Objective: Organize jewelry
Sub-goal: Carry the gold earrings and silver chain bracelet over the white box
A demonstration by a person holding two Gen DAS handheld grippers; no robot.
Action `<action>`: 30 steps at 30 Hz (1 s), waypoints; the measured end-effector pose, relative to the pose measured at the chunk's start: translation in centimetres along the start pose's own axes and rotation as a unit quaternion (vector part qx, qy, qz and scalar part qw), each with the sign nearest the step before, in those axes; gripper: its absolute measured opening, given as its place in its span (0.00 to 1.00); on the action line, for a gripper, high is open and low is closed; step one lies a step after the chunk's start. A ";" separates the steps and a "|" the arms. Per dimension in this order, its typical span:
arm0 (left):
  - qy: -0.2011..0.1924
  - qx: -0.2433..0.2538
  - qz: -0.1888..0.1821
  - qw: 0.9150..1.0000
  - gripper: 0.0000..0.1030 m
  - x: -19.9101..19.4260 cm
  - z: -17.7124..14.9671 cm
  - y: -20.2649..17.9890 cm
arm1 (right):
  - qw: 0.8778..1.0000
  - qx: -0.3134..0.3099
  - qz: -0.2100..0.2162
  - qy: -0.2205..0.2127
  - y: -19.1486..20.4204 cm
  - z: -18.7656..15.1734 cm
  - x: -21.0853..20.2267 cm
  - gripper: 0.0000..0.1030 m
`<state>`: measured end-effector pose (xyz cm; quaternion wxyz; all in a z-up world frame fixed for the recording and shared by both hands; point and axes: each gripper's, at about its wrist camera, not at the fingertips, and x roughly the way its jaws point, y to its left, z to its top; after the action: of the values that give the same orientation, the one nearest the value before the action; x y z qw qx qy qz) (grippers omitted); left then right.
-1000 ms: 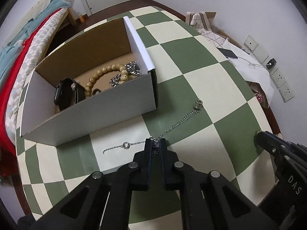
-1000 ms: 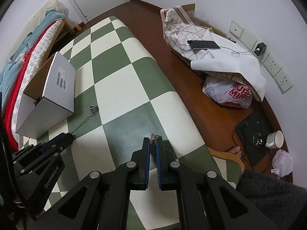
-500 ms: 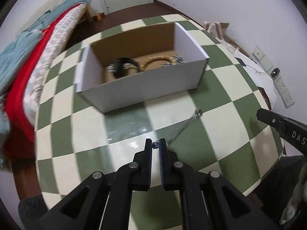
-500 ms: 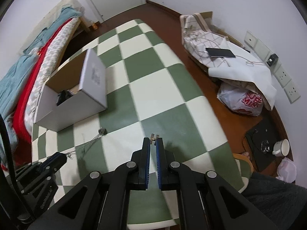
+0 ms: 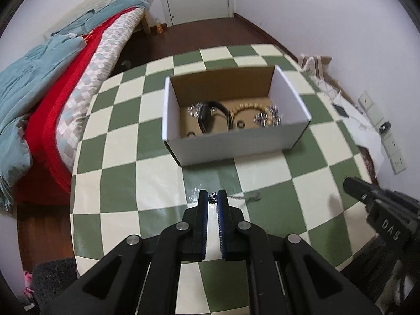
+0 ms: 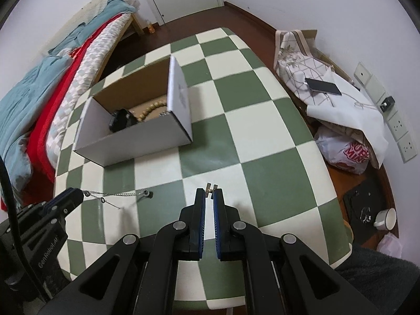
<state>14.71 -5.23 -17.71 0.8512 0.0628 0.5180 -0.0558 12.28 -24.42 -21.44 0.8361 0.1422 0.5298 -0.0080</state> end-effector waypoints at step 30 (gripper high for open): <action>-0.024 -0.053 -0.013 0.998 0.04 -0.3 13.4 5.3 | 0.994 -0.104 0.028 -0.022 9.7 14.4 -0.5 0.06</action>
<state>27.20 -2.18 -11.08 0.8648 0.0100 0.5004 -0.0409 26.33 -18.77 -13.01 0.8575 0.0694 0.5053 0.0674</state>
